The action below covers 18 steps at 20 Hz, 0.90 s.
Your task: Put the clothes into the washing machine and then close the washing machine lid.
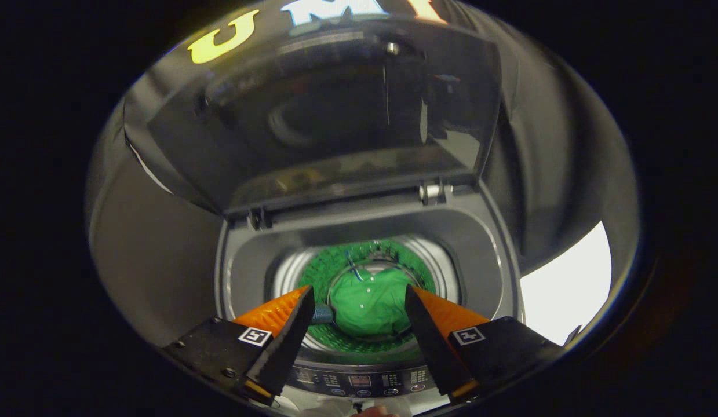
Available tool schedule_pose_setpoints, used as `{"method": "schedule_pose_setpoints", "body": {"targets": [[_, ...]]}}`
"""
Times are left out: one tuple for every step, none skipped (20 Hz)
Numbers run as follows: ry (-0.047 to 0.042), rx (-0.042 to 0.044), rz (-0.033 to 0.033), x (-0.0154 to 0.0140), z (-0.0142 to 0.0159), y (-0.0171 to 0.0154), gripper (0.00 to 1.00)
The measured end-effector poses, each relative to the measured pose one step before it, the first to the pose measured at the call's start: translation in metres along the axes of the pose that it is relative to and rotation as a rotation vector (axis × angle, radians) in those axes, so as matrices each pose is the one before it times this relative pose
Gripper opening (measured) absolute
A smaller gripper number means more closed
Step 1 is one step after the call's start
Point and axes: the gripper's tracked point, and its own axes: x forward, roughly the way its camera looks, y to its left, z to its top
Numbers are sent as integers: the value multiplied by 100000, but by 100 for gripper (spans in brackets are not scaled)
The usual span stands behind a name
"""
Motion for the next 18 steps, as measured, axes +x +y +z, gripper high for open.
{"method": "schedule_pose_setpoints", "body": {"targets": [[-3699,171,1918,-1055,1439,363,97],[-2721,-30,1371,-988,1535,282,97],[-2334,-238,889,-1072,1534,386,97],[-3050,-795,566,-987,1544,290,97],[-2800,-1500,157,-902,1465,99,97],[-1867,-1584,481,-857,1464,136,97],[-1568,-1273,690,-803,1179,282,97],[-2038,-661,836,-651,1550,321,97],[-2348,-547,672,-714,1643,195,97],[-2348,-584,734,-369,1515,274,97],[-2092,-939,717,-112,1292,184,97],[-1203,-1059,441,156,1321,143,97],[-657,-685,151,476,972,174,97],[-200,-68,538,445,1138,329,97],[306,512,766,483,804,227,97],[243,733,1360,564,601,430,97],[2056,606,1146,912,153,308,97],[1882,708,252,746,134,-93,97]]}}
